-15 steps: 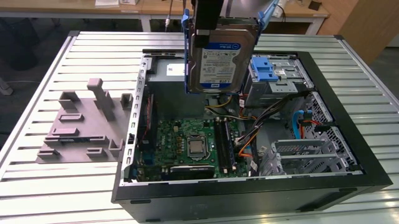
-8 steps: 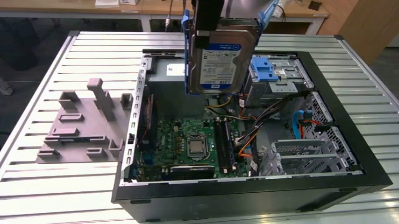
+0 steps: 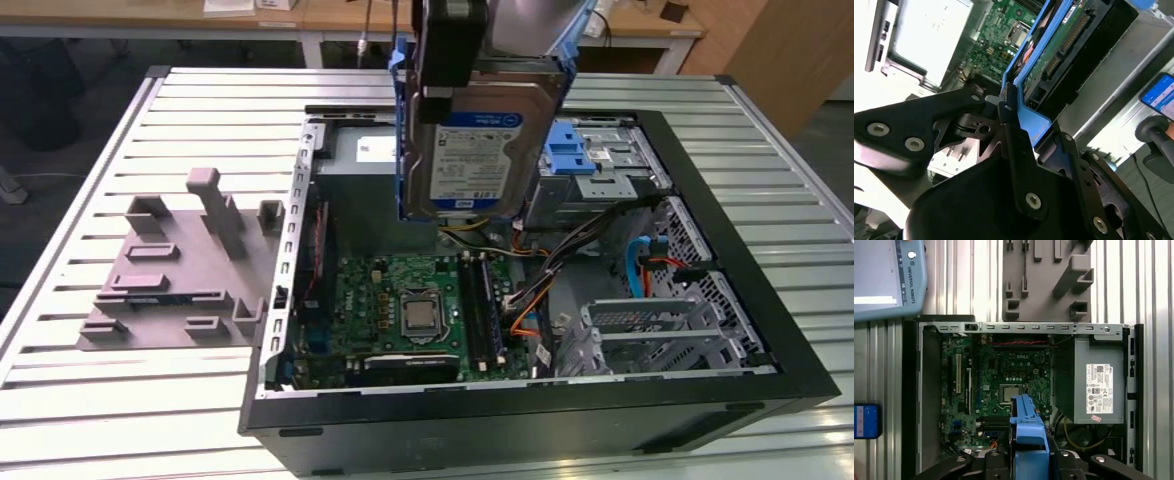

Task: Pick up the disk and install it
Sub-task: 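Insert the disk into the insertion slot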

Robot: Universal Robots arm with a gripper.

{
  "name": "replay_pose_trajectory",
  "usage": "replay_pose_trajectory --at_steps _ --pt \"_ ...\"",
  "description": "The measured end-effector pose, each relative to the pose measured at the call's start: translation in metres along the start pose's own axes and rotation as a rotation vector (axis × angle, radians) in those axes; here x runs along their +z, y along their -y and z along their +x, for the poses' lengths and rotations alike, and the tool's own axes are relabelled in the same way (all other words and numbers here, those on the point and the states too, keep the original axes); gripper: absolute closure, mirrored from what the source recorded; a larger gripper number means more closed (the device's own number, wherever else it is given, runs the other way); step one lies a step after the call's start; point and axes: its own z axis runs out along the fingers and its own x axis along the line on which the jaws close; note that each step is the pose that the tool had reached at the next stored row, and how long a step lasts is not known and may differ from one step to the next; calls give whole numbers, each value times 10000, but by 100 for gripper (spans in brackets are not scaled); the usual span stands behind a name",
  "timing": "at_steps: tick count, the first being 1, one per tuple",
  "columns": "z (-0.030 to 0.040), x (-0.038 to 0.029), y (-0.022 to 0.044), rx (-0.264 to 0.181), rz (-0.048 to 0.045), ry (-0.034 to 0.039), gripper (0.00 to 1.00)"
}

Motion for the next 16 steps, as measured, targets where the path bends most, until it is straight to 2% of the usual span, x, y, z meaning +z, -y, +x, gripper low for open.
replay_pose_trajectory --at_steps 7,13,16 --pt "278 -6 6 -1 0 1 64" --pt "338 -42 7 -1 0 -1 64" --pt "439 -43 9 0 1 2 64"
